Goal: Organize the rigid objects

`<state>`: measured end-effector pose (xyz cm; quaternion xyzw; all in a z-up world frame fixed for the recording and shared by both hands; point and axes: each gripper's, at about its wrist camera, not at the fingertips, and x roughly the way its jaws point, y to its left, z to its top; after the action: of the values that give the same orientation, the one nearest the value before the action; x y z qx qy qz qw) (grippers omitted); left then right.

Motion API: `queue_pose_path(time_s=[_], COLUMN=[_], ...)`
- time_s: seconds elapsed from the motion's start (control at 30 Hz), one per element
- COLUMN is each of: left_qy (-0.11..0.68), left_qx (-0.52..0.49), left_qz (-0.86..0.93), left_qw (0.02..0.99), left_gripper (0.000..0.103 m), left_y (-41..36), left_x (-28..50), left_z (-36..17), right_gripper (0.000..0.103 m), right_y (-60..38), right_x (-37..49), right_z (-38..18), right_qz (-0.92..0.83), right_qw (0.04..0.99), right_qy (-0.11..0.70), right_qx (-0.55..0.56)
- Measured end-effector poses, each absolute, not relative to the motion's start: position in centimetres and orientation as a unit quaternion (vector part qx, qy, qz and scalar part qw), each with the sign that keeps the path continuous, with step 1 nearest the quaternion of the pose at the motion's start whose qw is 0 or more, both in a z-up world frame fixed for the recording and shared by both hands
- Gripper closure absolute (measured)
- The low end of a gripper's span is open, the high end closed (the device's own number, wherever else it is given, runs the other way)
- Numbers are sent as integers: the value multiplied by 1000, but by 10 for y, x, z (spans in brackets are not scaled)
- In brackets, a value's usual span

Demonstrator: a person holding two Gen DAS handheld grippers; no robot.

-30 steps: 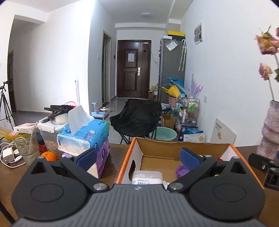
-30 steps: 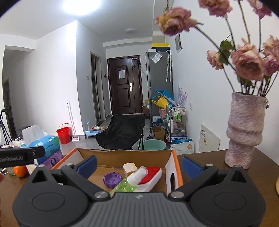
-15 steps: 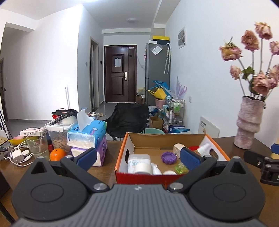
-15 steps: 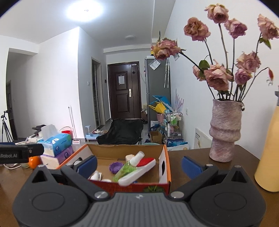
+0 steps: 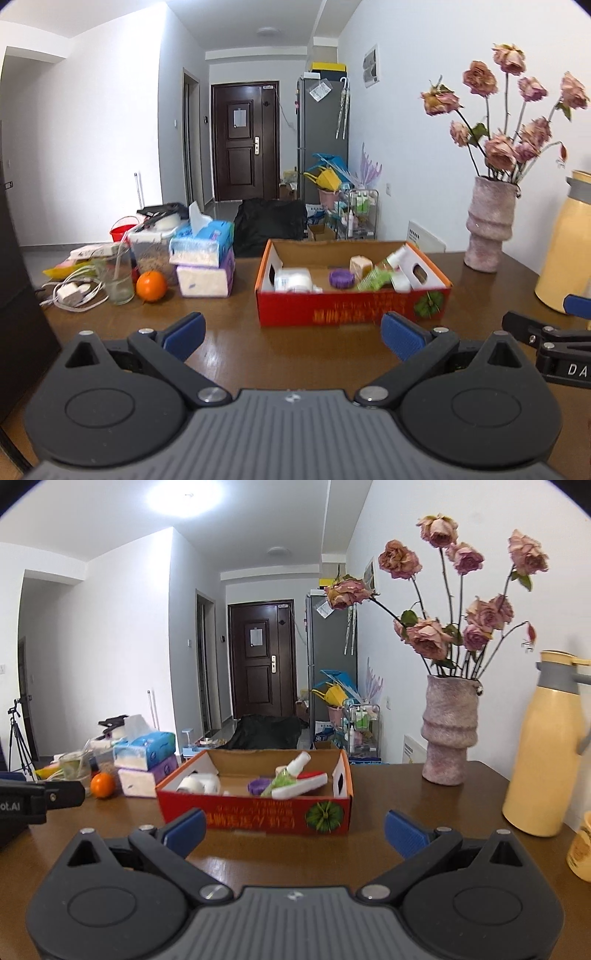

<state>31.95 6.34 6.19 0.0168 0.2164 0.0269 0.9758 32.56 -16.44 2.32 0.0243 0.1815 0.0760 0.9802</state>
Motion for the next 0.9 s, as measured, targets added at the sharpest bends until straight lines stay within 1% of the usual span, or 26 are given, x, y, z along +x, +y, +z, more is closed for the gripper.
queue_pose_path(time_s=[0.2, 0.43, 0.67, 0.9], left_qy=[226, 246, 254, 249], left_qx=[16, 15, 14, 13], left_qz=[24, 15, 13, 14], left_qw=[974, 969, 967, 968], left_gripper=[0, 0, 0, 0], left_y=[63, 60, 57, 57], left_x=[263, 216, 191, 181], left_z=[53, 33, 26, 29], right_gripper=[0, 0, 0, 0], right_y=[-172, -180, -181, -181], right_x=[270, 219, 191, 184], right_z=[23, 14, 8, 8], right_qz=[69, 63, 58, 58], right_qw=[980, 978, 977, 977], right_qy=[184, 196, 205, 204], right_qx=[25, 31, 26, 27])
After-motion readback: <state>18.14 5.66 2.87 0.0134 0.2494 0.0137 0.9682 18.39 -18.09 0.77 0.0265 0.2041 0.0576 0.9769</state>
